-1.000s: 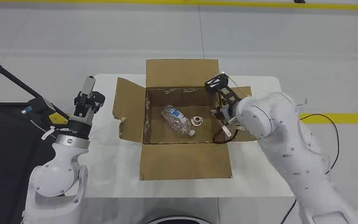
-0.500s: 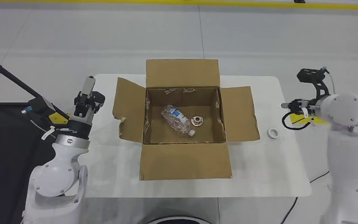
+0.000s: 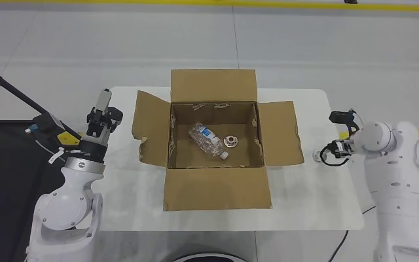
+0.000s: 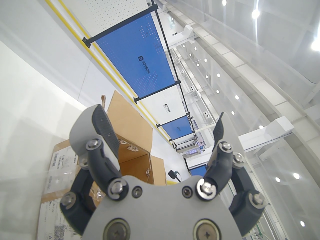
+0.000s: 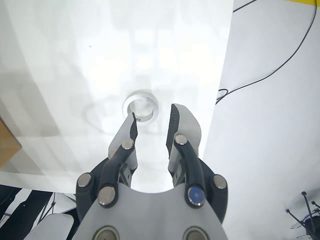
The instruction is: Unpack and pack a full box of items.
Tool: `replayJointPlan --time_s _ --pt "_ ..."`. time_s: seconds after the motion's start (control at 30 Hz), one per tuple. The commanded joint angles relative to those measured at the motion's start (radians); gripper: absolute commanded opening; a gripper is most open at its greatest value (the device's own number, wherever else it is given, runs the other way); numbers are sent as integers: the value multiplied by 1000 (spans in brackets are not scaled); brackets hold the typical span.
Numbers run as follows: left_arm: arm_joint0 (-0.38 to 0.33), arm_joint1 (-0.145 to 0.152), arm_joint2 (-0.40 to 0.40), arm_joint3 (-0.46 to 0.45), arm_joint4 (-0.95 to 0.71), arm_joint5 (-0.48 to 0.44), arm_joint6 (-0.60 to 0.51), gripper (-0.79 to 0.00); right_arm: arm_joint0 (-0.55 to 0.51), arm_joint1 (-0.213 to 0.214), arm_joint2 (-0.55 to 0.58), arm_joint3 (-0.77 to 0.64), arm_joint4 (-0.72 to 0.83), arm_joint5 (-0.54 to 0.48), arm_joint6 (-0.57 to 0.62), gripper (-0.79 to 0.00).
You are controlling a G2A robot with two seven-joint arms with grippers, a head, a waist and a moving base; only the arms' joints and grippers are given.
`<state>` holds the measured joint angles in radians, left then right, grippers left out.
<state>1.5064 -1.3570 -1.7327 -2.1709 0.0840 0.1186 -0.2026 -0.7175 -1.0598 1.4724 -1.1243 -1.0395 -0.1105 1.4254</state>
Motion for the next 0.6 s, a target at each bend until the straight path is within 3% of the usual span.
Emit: replayJointPlan --time_s 0.0,0.43,0.57 --pt "0 0 0 0 0 0 0 0 0 0 1 29 21 -7 -22 -511" --pt "0 0 0 0 0 0 0 0 55 -6 -63 171 53 -33 -91 -573" --pt "0 0 0 0 0 0 0 0 70 -7 -81 191 51 -34 -96 -708"
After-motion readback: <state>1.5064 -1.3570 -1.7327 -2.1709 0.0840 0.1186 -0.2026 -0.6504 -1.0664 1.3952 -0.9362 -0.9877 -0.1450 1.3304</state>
